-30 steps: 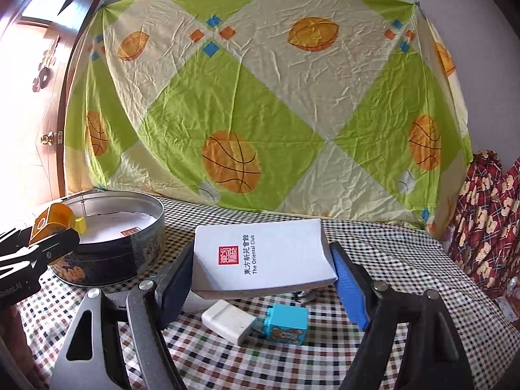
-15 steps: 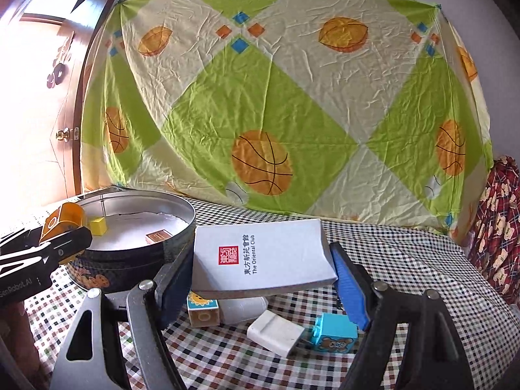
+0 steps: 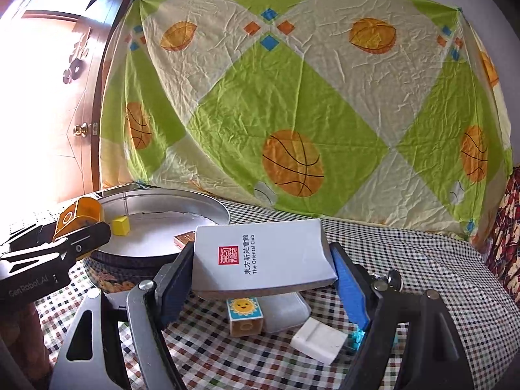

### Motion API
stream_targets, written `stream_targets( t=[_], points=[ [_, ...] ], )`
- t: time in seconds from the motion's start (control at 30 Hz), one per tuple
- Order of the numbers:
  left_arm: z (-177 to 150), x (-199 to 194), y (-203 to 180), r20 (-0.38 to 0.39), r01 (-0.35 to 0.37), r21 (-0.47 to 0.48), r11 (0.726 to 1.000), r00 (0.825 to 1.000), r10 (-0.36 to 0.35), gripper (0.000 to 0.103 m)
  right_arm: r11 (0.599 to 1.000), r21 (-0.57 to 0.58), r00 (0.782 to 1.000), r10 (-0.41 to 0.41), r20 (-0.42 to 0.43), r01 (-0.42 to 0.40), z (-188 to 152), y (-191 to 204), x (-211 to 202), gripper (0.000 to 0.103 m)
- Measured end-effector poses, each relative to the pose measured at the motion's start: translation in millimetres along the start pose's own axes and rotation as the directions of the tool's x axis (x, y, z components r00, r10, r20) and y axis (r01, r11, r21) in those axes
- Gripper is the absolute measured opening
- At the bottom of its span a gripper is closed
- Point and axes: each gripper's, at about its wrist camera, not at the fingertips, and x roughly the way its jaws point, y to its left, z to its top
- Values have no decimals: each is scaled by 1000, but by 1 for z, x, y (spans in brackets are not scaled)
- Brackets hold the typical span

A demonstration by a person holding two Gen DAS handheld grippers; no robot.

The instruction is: Organize rigid objects

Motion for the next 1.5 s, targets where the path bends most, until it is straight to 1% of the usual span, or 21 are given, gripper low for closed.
stream_targets(
  t=[0.2,0.33,0.6,0.77,0.93,1.03,1.17,1.23,1.33,1.4,1.5],
  points=[
    [3,1,16,-3,-29,-14,999,1000,29,64,999,-23,1000,24,-6,-24,2,14,7,80],
    [6,3,26,-9,-62,-25,998,998,62,64,999,-35,999,12,-34,-14,4,21,19,80],
    [20,3,49,12,-130,-37,991,991,130,64,998,-57,999,8,-46,-11,6,33,31,80],
    [22,12,58,-7,-159,-32,987,987,159,64,997,-77,999,17,-50,-21,8,40,35,80],
    [32,20,62,-11,-179,-8,984,984,179,64,994,-105,998,33,-46,-37,20,47,38,80],
    [42,33,67,-43,-179,6,984,983,179,64,991,-124,997,48,-55,-55,33,55,45,80],
    [48,55,71,-109,-169,32,985,979,172,64,987,-111,989,103,-106,-115,49,63,68,80],
    [50,63,72,-128,-167,41,985,977,171,64,985,-106,984,121,-128,-135,53,68,81,80],
    [52,76,71,-167,-169,72,983,970,179,64,981,-93,973,150,-177,-168,57,74,106,80],
    [52,84,70,-192,-171,98,980,964,187,64,980,-97,968,150,-201,-173,59,78,119,80],
    [52,95,70,-228,-164,110,980,956,185,64,978,-95,959,159,-235,-185,60,83,137,80]
  ],
)
